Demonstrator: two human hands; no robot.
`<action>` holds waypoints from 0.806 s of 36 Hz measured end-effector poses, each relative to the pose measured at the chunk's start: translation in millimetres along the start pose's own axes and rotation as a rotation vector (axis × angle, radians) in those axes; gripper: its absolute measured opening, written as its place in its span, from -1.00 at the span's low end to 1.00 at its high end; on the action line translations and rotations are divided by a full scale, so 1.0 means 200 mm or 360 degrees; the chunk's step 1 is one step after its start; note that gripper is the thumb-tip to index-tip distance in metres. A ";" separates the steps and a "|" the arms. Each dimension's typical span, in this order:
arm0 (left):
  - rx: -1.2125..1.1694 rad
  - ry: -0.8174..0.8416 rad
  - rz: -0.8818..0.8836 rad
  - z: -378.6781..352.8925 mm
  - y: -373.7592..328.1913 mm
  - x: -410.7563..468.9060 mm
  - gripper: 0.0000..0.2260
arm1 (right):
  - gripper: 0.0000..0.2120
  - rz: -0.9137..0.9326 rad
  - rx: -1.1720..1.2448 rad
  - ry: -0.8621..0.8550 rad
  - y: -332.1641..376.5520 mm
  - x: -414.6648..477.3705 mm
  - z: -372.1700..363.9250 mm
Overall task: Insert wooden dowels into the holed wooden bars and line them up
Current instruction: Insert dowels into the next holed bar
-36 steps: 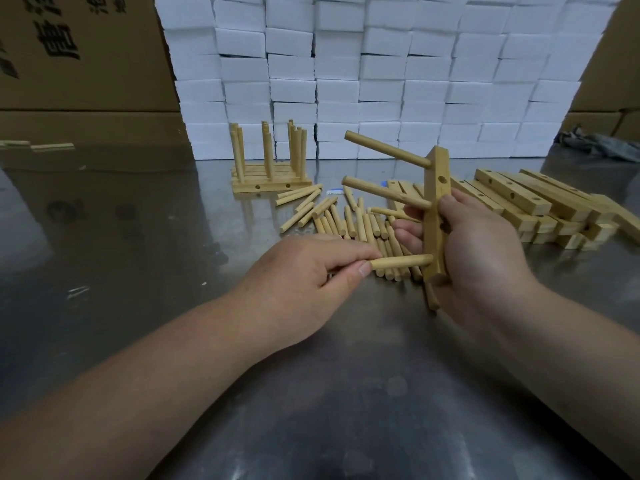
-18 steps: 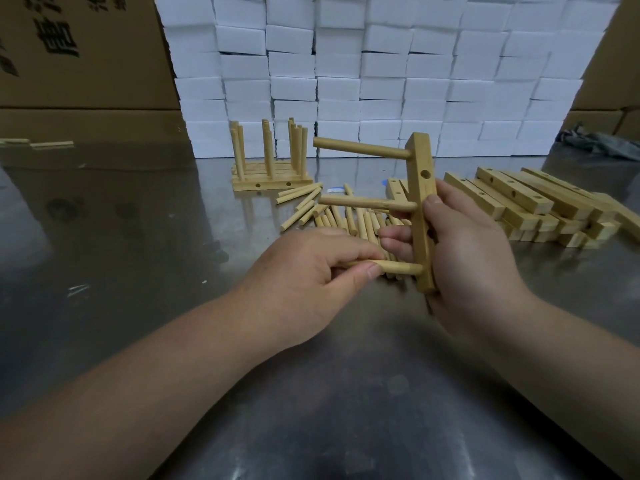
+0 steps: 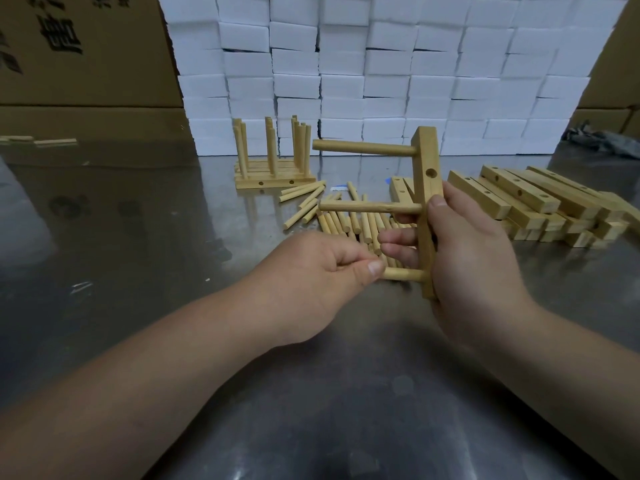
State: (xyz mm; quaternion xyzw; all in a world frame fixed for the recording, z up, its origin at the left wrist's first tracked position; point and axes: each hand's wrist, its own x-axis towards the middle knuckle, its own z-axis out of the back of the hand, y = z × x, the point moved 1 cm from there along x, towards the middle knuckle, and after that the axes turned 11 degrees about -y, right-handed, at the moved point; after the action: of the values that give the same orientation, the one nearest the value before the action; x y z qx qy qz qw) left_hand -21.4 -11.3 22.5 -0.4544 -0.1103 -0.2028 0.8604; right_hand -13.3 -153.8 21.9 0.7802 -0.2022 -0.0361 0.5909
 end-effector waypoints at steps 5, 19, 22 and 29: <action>-0.0007 0.0022 0.0109 -0.01 0.01 0.00 -0.77 | -0.63 0.0061 -0.0055 0.0011 -0.01 0.00 -0.01; -0.0634 -0.0811 0.0358 0.12 0.06 0.10 -0.97 | -0.93 0.0117 -0.0271 0.0115 0.03 0.05 0.05; -0.0710 -0.0840 0.0409 0.11 0.09 0.10 -0.96 | -0.93 -0.0089 -0.0033 0.0145 0.01 0.05 0.03; -0.0282 -0.0756 0.0330 0.07 0.15 0.10 -0.83 | -0.91 -0.0343 0.0406 0.0112 0.03 0.07 0.02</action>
State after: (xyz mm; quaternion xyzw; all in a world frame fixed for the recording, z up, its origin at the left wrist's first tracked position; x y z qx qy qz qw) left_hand 10.1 10.8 16.8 -0.5716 -0.2438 -0.0103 0.7834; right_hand -3.8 -162.8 28.0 0.8668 -0.0994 -0.0458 0.4865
